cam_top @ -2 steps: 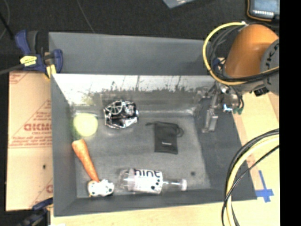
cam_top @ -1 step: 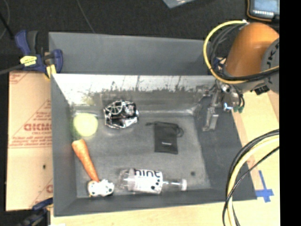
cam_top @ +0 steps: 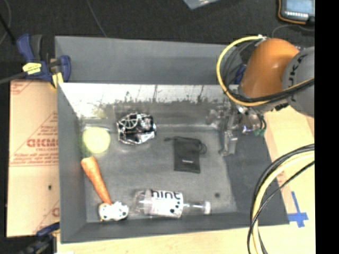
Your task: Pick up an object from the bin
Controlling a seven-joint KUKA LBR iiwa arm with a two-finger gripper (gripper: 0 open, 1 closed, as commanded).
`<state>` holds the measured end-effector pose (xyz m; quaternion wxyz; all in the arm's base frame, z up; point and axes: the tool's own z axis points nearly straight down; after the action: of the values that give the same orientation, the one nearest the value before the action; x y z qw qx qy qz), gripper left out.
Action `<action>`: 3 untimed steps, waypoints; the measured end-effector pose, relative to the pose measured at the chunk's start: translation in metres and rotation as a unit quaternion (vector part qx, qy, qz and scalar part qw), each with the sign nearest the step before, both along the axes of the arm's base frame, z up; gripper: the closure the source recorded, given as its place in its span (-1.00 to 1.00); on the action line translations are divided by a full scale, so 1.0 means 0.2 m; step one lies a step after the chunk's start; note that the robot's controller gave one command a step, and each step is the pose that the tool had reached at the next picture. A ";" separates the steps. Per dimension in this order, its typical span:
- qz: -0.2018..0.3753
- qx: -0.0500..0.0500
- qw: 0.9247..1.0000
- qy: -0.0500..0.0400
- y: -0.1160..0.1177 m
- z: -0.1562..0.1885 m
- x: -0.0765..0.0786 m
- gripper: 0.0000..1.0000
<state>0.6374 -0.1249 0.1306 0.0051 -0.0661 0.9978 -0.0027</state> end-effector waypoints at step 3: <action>-0.025 0.001 1.000 0.001 0.35 -0.25 -0.05 -1.00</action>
Offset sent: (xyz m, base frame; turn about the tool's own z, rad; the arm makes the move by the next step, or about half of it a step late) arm -0.0112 0.0657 -0.0606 -0.2483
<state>0.6276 -0.0552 0.0811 0.0038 -0.0407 0.9992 -0.0014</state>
